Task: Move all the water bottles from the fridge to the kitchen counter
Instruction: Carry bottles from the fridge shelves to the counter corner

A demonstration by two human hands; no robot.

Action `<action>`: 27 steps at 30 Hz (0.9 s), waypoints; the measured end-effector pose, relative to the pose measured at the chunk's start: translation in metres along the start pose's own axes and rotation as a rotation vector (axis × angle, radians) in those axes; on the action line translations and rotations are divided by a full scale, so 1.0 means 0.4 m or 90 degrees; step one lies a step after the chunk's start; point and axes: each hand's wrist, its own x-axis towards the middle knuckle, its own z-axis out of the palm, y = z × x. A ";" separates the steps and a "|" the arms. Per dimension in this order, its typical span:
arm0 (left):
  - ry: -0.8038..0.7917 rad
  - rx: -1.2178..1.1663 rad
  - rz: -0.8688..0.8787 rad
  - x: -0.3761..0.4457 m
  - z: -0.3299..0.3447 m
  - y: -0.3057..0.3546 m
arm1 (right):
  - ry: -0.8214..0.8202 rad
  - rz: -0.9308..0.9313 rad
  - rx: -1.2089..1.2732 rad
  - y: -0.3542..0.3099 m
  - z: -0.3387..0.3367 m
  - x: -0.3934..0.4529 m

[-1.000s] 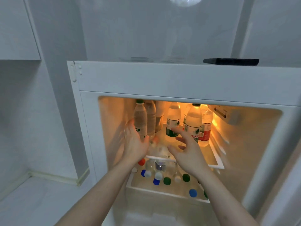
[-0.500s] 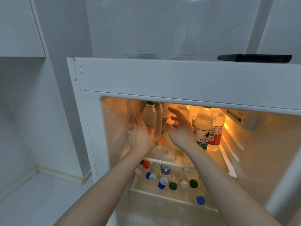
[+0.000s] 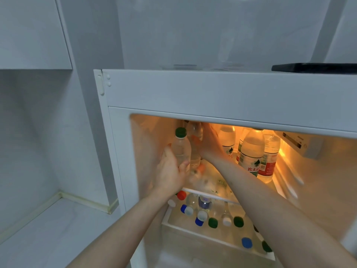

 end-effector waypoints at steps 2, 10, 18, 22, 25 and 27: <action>-0.003 -0.008 -0.007 -0.010 -0.010 -0.003 | -0.008 0.009 -0.053 0.002 0.020 0.023; 0.005 -0.034 -0.032 -0.021 -0.024 -0.002 | 0.021 0.021 -0.057 0.019 0.034 0.029; 0.016 -0.030 -0.016 -0.022 -0.011 -0.002 | 0.082 0.022 0.020 0.062 0.022 -0.073; 0.014 -0.014 0.004 -0.022 -0.008 -0.007 | 0.090 0.030 0.055 0.077 -0.003 -0.117; 0.009 0.004 0.017 -0.015 -0.006 -0.009 | 0.133 0.000 0.061 0.072 -0.019 -0.136; 0.011 0.008 0.011 -0.010 -0.001 -0.005 | 0.164 0.000 0.078 0.076 -0.028 -0.151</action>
